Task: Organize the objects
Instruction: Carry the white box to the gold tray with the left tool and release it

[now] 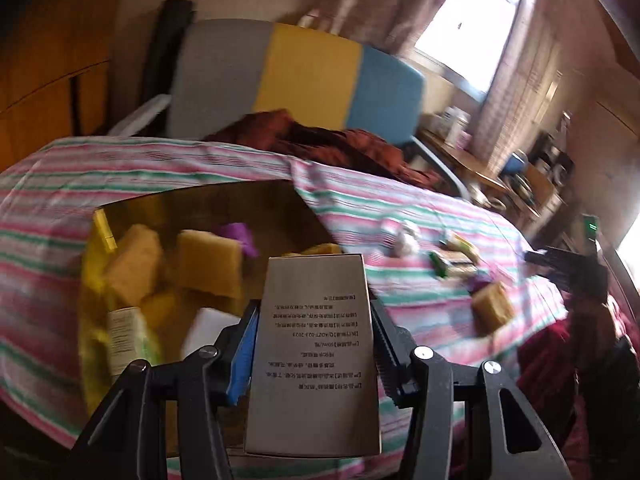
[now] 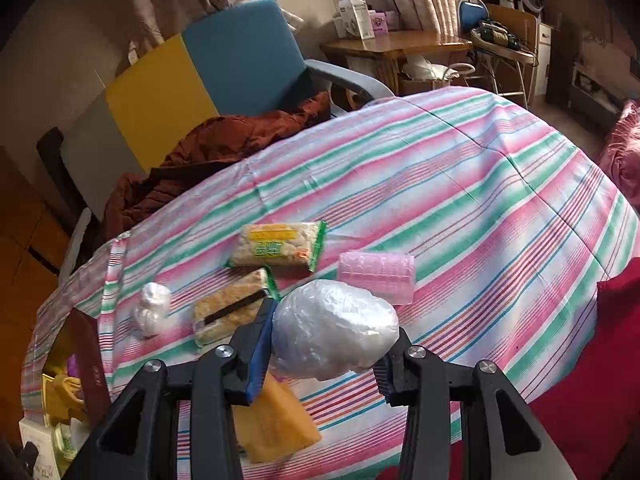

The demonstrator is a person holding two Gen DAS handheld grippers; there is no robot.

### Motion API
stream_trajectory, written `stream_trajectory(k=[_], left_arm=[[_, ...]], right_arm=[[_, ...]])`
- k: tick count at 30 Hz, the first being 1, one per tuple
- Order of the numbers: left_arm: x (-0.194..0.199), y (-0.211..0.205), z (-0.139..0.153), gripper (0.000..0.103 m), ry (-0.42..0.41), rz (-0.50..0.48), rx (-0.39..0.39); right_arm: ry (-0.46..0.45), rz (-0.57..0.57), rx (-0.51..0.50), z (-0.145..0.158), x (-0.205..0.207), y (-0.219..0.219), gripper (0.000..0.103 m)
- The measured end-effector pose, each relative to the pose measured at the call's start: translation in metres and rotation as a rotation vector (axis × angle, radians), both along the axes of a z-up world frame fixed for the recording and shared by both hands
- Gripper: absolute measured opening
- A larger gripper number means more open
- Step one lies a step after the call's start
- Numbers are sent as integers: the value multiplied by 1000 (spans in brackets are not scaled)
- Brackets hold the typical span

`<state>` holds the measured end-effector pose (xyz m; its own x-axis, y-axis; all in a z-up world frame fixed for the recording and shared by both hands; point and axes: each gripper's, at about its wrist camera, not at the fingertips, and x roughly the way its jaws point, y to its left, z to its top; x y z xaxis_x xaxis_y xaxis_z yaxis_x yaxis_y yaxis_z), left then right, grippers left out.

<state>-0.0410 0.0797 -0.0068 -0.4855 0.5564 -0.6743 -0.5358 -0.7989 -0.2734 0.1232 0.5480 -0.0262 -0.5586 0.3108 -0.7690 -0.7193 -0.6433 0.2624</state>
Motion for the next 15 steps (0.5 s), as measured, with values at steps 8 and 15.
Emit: stream_trajectory(k=[8,15], left_arm=[[-26,-48,-6,52,6,179,9],[-36,-47,-6,59,59,283,-59]], right_arm=[[91,363,47,56,-82,-109,44],[83,639,7,57,-179,-218,44]])
